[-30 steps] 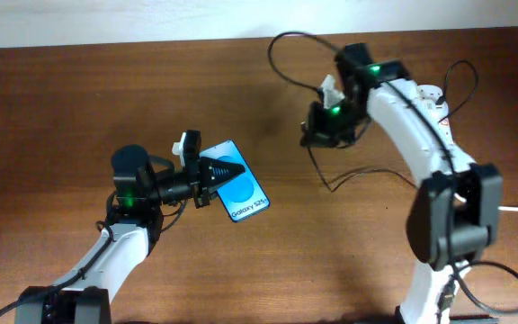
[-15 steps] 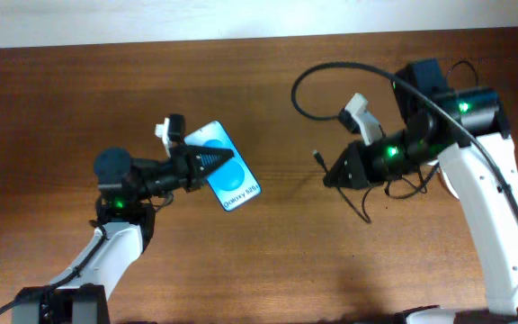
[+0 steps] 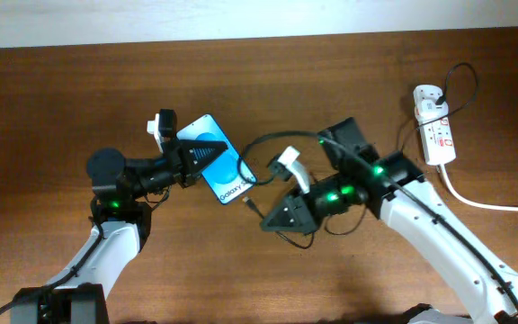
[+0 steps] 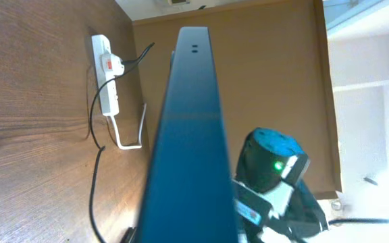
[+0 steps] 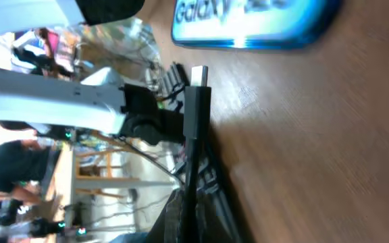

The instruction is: Plug charger to phone and switch on socket

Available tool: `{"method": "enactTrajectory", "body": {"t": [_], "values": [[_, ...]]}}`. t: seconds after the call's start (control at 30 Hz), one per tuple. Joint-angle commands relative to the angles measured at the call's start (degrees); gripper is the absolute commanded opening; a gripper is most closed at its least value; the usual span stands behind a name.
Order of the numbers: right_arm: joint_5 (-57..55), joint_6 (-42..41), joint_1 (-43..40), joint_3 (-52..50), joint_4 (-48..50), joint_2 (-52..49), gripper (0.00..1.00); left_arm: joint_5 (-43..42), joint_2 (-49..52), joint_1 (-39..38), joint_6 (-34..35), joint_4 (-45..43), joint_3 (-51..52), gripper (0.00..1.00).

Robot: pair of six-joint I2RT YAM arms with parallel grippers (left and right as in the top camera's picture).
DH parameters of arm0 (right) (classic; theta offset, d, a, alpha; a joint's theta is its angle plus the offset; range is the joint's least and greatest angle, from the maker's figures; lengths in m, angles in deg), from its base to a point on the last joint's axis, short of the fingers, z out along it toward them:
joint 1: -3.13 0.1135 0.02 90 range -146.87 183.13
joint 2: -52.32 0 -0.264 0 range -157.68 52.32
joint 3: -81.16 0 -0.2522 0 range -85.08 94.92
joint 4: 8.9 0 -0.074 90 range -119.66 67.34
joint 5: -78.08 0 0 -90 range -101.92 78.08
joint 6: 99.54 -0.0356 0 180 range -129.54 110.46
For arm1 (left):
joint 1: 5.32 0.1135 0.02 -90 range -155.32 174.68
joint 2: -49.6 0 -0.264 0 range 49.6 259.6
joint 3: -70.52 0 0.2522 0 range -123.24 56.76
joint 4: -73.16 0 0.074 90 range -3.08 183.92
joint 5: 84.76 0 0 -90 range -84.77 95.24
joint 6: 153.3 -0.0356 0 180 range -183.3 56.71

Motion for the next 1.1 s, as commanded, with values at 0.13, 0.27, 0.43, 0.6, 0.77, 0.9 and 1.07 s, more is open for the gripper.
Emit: {"method": "enactTrajectory", "body": {"t": [0.13,0.27,0.43,0.6,0.77,0.9,1.07], "values": [[-6.8,-8.48,3.45,0.2,4.42,0.7,0.04,-0.2,-0.22,0.13,0.48,-0.52,-1.51,0.0],[-8.7,-8.48,3.45,0.2,4.39,0.7,0.04,-0.76,-0.22,0.13,0.5,-0.52,-1.51,0.0],[-8.96,-8.68,3.45,0.2,0.42,0.81,0.04,-1.57,-0.22,0.15,0.5,-0.52,-1.51,0.0],[-9.16,-8.63,3.45,0.2,0.52,1.46,0.04,-1.6,-0.22,0.13,0.5,-0.52,-1.51,0.0],[-9.2,-8.41,3.45,0.22,0.85,1.57,0.04,-1.6,-0.22,0.15,0.5,-0.52,-1.51,0.0],[-9.57,-8.44,3.45,0.22,4.83,1.57,0.04,-1.6,-0.24,0.15,3.21,-0.52,-1.51,0.0],[-9.57,-8.48,3.45,0.22,10.08,1.55,0.04,-1.57,-0.24,0.13,3.34,-0.52,-1.51,0.0]]}}
